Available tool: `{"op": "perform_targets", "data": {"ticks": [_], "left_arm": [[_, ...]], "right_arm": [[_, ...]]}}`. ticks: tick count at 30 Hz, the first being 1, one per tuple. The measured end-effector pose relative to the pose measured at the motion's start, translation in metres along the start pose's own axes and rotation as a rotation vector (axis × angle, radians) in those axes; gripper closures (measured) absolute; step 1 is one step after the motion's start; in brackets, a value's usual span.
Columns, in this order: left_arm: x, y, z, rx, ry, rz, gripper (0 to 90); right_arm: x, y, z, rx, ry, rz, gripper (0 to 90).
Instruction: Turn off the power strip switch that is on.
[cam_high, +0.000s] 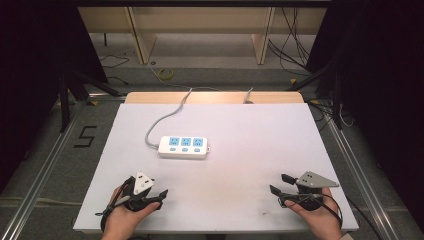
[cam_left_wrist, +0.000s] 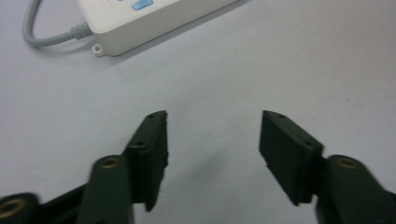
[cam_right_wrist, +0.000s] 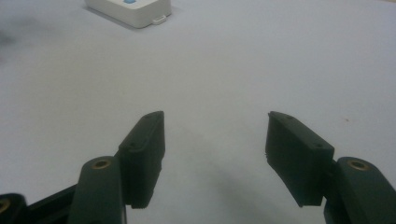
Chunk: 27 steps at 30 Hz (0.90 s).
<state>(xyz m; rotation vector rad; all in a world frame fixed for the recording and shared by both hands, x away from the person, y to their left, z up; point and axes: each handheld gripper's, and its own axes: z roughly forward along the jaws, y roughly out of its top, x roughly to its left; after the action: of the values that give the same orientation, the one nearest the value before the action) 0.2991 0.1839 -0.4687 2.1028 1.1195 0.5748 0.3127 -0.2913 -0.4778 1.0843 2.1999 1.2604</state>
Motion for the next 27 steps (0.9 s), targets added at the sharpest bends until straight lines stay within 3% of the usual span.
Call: {"op": "perform_targets", "data": {"ticks": [2,3,4,5,8,14,20,21,22,27], "left_arm": [[0.002,0.0,-0.001,0.001,0.006,-0.003,51.6],[0.003,0.0,-0.002,0.003,0.011,-0.002,63.7],[0.003,0.0,-0.003,0.002,0.019,-0.004,63.7],[0.004,0.0,-0.004,0.007,0.025,-0.001,74.8],[0.005,0.002,-0.007,0.011,0.037,-0.004,88.8],[0.003,0.005,-0.01,0.019,0.033,-0.013,89.5],[0.005,0.01,-0.009,0.013,0.027,-0.037,89.5],[0.006,0.011,-0.009,0.012,0.027,-0.045,89.5],[0.006,0.011,-0.008,0.014,0.024,-0.049,89.5],[0.006,0.015,-0.007,0.015,0.024,-0.06,89.5]], "right_arm": [[0.0,0.0,0.0,0.001,-0.001,0.001,39.4],[0.0,0.0,0.0,0.003,-0.003,0.001,39.5],[0.0,0.0,0.0,0.003,-0.003,0.001,39.5],[0.0,0.0,0.0,0.001,-0.003,-0.001,39.5],[0.001,0.001,0.0,0.002,-0.003,-0.002,39.9],[0.001,0.001,0.0,0.005,-0.008,-0.009,42.4],[0.001,0.003,-0.004,0.015,-0.038,-0.033,67.5],[0.001,0.003,-0.004,0.015,-0.038,-0.033,67.5],[0.001,0.003,-0.005,0.021,-0.05,-0.042,75.8],[0.001,0.004,-0.008,0.034,-0.063,-0.05,90.0]]}}
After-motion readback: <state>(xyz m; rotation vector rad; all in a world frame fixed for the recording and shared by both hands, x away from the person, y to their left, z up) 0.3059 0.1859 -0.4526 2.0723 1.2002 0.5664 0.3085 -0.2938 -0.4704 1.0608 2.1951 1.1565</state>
